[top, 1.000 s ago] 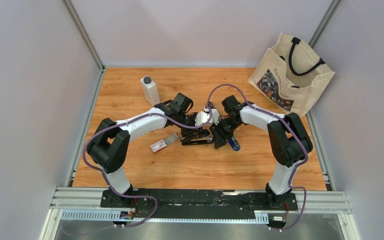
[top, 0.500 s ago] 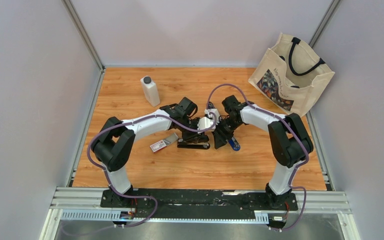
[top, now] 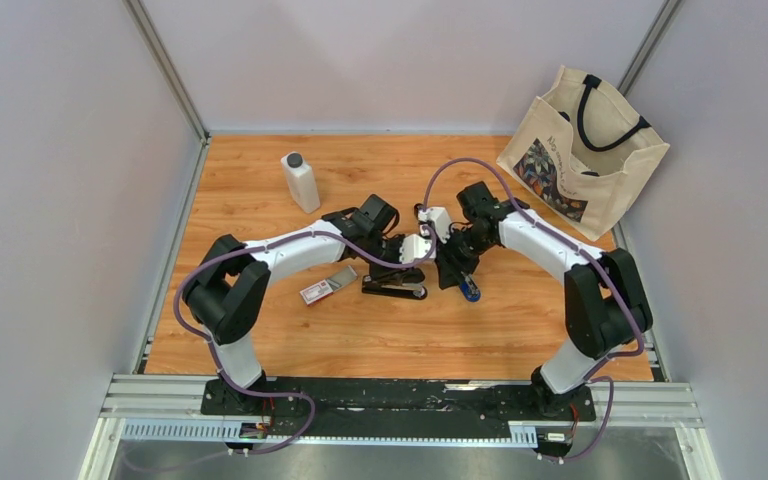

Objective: Load the staples into the stapler

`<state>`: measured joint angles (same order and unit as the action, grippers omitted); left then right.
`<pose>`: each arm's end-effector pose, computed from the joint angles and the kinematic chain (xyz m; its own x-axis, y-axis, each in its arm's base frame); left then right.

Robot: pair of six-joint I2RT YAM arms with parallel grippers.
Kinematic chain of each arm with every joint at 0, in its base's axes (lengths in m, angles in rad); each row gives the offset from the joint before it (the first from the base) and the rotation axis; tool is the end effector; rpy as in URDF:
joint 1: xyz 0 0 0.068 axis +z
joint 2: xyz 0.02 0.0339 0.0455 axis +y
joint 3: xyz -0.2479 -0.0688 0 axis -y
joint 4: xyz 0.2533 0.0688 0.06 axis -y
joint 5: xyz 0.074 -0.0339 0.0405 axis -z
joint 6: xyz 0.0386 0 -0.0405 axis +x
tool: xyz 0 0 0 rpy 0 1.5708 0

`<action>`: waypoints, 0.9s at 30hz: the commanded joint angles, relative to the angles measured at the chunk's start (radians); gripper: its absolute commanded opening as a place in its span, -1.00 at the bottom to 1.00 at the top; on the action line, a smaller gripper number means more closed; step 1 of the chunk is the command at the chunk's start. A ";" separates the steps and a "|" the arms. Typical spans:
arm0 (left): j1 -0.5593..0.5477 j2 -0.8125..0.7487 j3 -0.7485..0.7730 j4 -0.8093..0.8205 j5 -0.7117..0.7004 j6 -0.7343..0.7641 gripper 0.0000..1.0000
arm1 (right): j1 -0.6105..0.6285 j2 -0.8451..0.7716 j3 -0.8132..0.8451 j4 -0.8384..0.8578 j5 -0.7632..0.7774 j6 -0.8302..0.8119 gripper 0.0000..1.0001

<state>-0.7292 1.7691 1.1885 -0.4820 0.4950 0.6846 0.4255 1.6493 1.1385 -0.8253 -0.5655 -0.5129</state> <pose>0.2608 -0.2576 0.1734 -0.0249 0.7685 -0.6394 0.9997 0.0210 -0.0138 0.2779 0.1487 0.1855 -0.5452 -0.7019 -0.4584 -0.8373 0.4283 0.3400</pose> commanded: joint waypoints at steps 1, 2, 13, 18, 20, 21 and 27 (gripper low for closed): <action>0.002 0.006 0.006 -0.105 -0.029 0.006 -0.20 | -0.043 -0.103 0.009 0.066 0.009 0.010 -0.03; 0.002 0.006 0.006 -0.110 -0.024 0.006 -0.15 | -0.054 -0.106 0.007 0.071 0.010 0.013 -0.02; -0.004 0.000 0.013 -0.122 -0.035 -0.007 0.04 | -0.105 -0.094 -0.022 0.138 0.076 0.074 0.03; -0.004 -0.060 0.039 -0.132 -0.046 -0.031 0.05 | -0.103 -0.046 -0.028 0.146 0.085 0.088 0.04; -0.001 -0.086 0.055 -0.141 -0.042 -0.042 0.07 | -0.105 -0.022 -0.026 0.143 0.092 0.093 0.05; 0.001 -0.102 0.065 -0.144 -0.041 -0.049 0.08 | -0.105 -0.017 -0.026 0.143 0.102 0.096 0.05; 0.051 -0.128 0.147 -0.164 0.008 -0.111 0.10 | -0.103 -0.009 -0.036 0.130 0.170 0.093 0.05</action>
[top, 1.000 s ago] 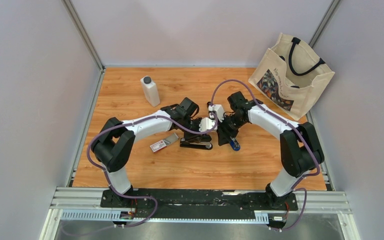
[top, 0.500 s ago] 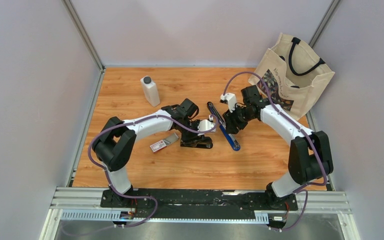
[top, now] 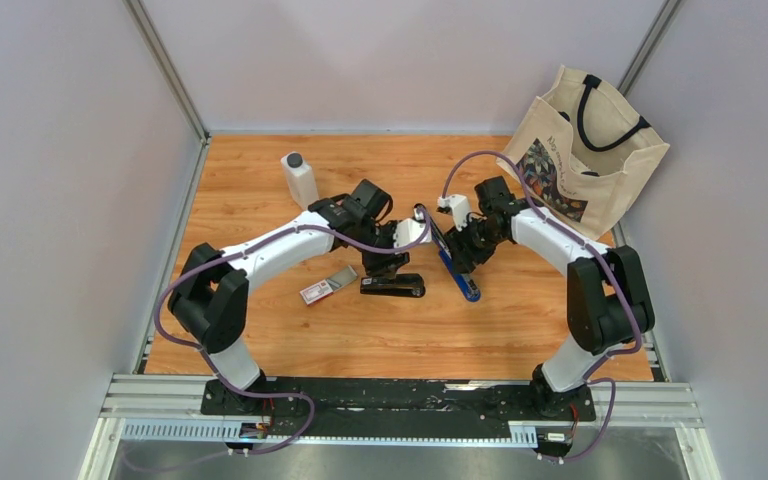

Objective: Load the staples into the stapler

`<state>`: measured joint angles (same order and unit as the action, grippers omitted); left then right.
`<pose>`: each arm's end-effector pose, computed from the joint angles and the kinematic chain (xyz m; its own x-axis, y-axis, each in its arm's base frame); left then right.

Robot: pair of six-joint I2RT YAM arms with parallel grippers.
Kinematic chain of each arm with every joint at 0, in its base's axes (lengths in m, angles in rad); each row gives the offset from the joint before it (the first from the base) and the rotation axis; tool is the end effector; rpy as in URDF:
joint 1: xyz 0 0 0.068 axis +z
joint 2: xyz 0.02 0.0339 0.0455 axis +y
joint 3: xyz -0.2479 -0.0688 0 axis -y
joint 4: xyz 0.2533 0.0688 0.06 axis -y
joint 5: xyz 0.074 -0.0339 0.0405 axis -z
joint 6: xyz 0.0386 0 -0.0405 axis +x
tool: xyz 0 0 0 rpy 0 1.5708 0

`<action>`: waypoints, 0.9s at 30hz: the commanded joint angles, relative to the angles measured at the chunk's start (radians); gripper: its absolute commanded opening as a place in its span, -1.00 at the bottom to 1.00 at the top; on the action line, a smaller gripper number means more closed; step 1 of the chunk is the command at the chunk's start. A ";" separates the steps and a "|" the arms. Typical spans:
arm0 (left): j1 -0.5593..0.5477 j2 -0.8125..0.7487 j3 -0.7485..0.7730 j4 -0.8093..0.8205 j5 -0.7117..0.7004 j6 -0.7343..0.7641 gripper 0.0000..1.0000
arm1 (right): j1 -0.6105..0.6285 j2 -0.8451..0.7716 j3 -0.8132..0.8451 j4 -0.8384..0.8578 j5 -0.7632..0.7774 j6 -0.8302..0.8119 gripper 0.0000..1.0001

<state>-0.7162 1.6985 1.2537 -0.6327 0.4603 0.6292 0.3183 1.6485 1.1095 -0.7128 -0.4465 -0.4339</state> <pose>0.2584 -0.2476 0.2089 -0.0976 0.7840 -0.6131 0.9948 0.0944 -0.0377 0.3002 0.1165 0.1788 -0.6455 -0.6120 -0.4569 -0.7520 0.6139 0.2402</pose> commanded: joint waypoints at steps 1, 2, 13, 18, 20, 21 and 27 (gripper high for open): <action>0.049 -0.057 0.095 -0.013 0.049 -0.060 0.10 | 0.004 -0.010 -0.011 0.015 0.063 0.015 0.04; 0.061 -0.053 0.104 -0.015 0.049 -0.066 0.10 | 0.004 -0.010 -0.013 0.010 0.072 0.014 0.04; 0.150 0.070 0.245 -0.010 0.023 -0.098 0.10 | 0.027 -0.049 -0.086 -0.050 0.147 -0.016 -0.06; 0.155 0.148 0.351 -0.025 0.003 -0.103 0.10 | 0.044 -0.056 -0.122 -0.043 0.206 -0.034 -0.28; 0.155 0.179 0.384 -0.027 0.008 -0.103 0.11 | 0.042 -0.067 -0.135 -0.033 0.224 -0.058 -0.31; 0.156 0.199 0.407 -0.031 0.014 -0.100 0.11 | 0.042 -0.075 -0.143 -0.028 0.235 -0.080 -0.31; 0.158 0.311 0.513 -0.065 0.052 -0.065 0.11 | 0.025 -0.070 -0.163 0.036 0.281 -0.184 -0.48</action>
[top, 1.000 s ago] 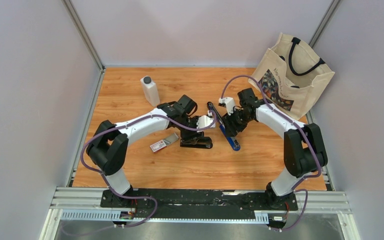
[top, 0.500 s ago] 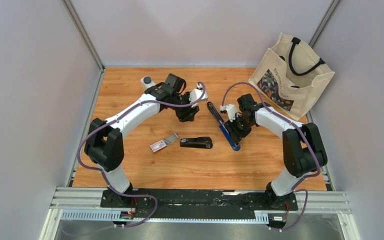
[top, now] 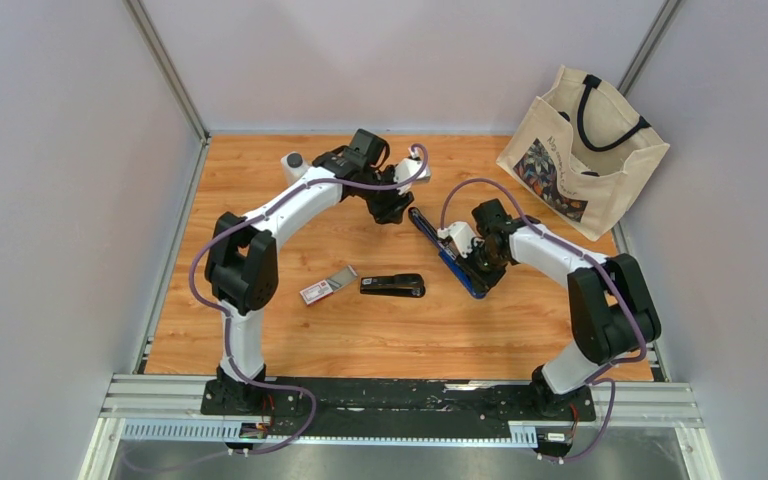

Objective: Load the staples into the stapler

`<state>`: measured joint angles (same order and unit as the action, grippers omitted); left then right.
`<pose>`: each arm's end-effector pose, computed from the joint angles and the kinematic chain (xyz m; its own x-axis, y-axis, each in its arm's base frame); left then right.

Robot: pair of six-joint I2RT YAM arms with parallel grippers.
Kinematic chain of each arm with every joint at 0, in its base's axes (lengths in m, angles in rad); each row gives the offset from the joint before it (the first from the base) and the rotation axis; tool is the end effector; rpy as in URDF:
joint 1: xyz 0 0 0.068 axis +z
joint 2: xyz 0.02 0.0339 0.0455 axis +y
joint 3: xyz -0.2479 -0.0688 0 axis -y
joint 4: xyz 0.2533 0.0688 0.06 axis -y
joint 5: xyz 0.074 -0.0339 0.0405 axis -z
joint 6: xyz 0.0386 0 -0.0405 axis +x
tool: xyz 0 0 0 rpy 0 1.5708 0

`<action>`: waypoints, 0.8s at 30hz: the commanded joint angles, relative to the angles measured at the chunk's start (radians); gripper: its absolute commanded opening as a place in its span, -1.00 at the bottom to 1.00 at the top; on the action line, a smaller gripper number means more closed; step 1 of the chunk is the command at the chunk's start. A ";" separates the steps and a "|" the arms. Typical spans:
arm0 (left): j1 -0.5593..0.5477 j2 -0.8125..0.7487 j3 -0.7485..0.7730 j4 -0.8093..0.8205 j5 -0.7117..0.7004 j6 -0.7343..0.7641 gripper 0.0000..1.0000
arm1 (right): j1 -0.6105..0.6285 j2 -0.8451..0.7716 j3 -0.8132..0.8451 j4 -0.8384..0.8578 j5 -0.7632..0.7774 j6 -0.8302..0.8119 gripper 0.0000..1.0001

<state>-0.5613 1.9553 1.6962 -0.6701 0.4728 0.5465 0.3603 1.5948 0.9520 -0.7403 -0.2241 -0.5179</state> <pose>0.3615 -0.2481 0.2496 -0.2132 0.6806 -0.7009 0.9545 0.2984 -0.0007 0.2641 0.1087 0.1478 -0.6094 -0.7454 -0.2702 -0.7875 0.6086 0.0973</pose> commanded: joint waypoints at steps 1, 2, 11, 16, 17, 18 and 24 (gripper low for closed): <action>0.003 0.066 0.080 -0.029 0.046 0.027 0.11 | -0.023 -0.009 0.001 0.070 0.054 -0.117 -0.50; 0.003 0.082 0.091 -0.031 0.049 0.036 0.11 | -0.032 0.002 0.005 0.070 0.039 -0.140 -0.50; 0.008 0.168 0.171 -0.095 0.085 0.159 0.11 | -0.106 0.068 0.091 0.093 -0.052 -0.353 -0.42; 0.008 0.195 0.172 -0.147 0.112 0.240 0.12 | -0.115 0.096 0.142 0.105 -0.063 -0.407 -0.35; 0.011 0.201 0.174 -0.157 0.119 0.257 0.12 | -0.118 0.105 0.151 0.107 -0.061 -0.409 -0.37; 0.011 0.208 0.172 -0.166 0.119 0.277 0.12 | -0.121 0.112 0.162 0.108 -0.057 -0.412 -0.38; 0.021 0.263 0.210 -0.209 0.102 0.328 0.14 | -0.121 0.143 0.151 0.133 -0.032 -0.439 -0.41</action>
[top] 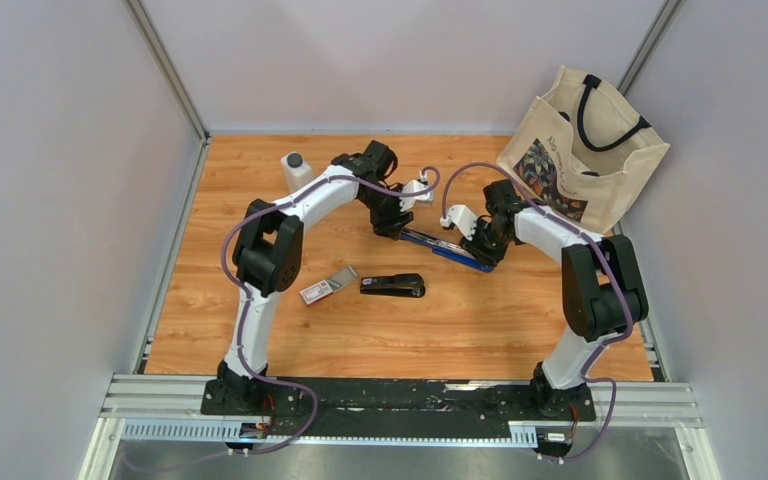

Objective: Load the staples into the stapler

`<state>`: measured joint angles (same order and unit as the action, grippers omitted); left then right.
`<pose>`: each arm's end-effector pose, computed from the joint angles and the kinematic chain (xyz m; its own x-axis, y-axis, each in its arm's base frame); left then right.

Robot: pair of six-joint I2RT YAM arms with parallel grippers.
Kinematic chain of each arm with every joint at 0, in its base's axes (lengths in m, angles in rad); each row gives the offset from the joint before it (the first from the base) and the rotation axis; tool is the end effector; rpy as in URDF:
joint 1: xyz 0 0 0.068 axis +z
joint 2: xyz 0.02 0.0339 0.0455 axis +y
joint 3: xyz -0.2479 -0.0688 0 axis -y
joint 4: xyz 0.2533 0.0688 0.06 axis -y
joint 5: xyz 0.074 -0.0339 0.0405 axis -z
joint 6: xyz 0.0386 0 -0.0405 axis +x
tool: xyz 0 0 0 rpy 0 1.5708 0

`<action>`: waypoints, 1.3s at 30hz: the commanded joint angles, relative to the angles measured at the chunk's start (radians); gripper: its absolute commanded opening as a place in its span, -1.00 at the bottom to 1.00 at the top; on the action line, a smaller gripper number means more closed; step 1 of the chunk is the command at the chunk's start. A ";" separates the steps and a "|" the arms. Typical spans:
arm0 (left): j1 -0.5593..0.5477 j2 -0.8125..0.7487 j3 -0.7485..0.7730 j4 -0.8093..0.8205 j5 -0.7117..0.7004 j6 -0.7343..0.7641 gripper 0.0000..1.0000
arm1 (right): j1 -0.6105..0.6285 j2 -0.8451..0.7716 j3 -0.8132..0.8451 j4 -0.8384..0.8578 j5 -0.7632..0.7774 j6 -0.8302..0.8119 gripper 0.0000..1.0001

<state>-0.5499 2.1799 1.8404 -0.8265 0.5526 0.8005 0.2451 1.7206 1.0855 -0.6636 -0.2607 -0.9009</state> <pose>0.3839 -0.2591 0.1908 -0.1000 0.7778 -0.6205 0.9949 0.0853 -0.0533 0.3142 0.0889 0.1495 -0.3437 -0.8667 -0.3615 -0.9198 0.3883 -0.0565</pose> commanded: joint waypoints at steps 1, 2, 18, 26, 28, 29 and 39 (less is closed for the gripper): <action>0.014 0.052 0.092 -0.074 0.027 0.080 0.14 | -0.004 0.014 0.010 0.062 0.006 -0.059 -0.41; 0.015 0.064 0.109 -0.086 0.027 0.081 0.14 | -0.006 0.011 0.001 0.070 0.006 -0.062 -0.41; -0.016 0.207 0.310 -0.296 -0.121 0.117 0.16 | -0.010 -0.042 -0.052 0.072 -0.041 -0.102 -0.42; -0.054 0.238 0.316 -0.327 -0.187 0.118 0.11 | -0.015 -0.072 -0.084 0.047 -0.041 -0.131 -0.47; -0.056 0.245 0.318 -0.329 -0.192 0.112 0.06 | -0.018 -0.072 -0.084 0.042 -0.038 -0.130 -0.48; -0.056 0.245 0.316 -0.329 -0.189 0.109 0.04 | -0.018 -0.072 -0.084 0.042 -0.037 -0.130 -0.48; -0.061 0.254 0.316 -0.333 -0.191 0.092 -0.39 | -0.023 -0.058 -0.113 0.048 -0.006 -0.130 -0.58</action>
<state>-0.6022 2.4130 2.1296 -1.1191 0.3679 0.9100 0.2325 1.6653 1.0069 -0.6022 -0.2901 -1.0275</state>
